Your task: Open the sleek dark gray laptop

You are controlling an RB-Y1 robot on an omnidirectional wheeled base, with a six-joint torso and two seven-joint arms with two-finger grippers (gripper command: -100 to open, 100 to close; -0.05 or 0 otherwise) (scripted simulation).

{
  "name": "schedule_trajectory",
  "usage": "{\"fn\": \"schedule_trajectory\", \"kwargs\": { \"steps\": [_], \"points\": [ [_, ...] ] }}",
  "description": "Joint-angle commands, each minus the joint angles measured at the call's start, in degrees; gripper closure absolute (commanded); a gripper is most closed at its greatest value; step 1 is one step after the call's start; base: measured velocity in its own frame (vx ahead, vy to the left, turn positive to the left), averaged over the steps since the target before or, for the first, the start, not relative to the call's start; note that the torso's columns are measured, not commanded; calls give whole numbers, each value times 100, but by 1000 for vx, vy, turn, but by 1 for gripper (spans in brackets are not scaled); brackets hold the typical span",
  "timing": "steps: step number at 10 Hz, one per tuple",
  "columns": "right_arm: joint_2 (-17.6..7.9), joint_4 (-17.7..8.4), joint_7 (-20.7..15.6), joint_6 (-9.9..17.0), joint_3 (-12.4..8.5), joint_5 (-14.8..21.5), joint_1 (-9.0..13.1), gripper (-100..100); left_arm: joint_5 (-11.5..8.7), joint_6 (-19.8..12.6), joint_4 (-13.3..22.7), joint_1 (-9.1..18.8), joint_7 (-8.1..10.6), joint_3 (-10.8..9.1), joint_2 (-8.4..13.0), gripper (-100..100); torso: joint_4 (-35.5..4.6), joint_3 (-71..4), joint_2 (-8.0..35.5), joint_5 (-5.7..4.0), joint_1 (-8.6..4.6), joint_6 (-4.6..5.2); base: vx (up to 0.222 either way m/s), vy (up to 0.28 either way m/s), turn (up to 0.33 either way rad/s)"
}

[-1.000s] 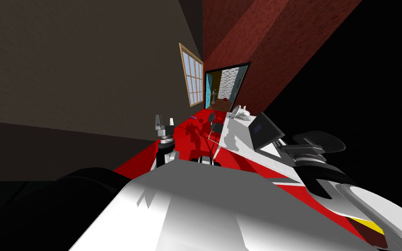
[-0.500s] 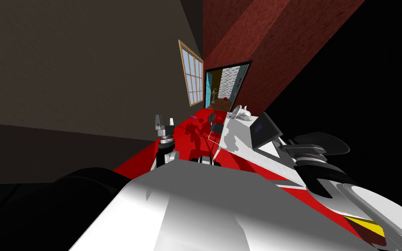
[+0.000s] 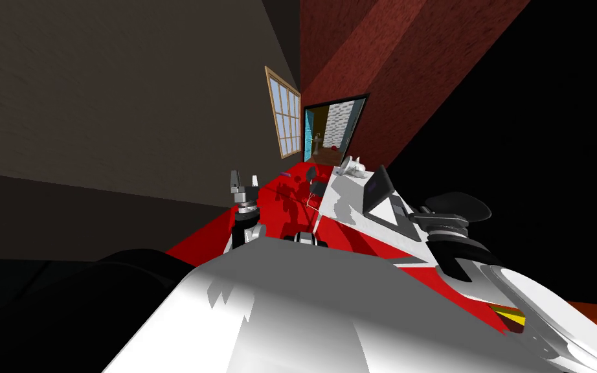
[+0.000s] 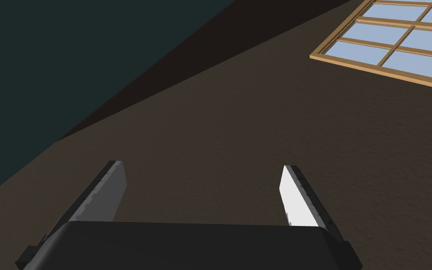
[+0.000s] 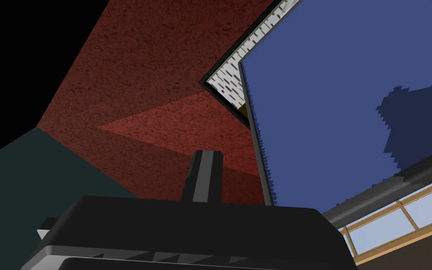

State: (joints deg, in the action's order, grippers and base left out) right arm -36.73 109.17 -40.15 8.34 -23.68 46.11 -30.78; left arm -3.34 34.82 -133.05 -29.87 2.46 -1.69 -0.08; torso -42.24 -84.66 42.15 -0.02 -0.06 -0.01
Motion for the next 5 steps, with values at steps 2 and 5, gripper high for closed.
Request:
{"fn": "schedule_trajectory", "kwargs": {
  "steps": [2,5],
  "points": [
    [340,-240,232,-175,40,-165,398,100,0,0,0,0,0,1,-1,0,-3,6,10,7,20,1,-73,-72,2],
    [174,-142,85,-75,-53,-54,148,-100,0,0,0,-1,0,1,-2,0,2,-6,-11,12,41,1,28,48,-4]
  ]
}}
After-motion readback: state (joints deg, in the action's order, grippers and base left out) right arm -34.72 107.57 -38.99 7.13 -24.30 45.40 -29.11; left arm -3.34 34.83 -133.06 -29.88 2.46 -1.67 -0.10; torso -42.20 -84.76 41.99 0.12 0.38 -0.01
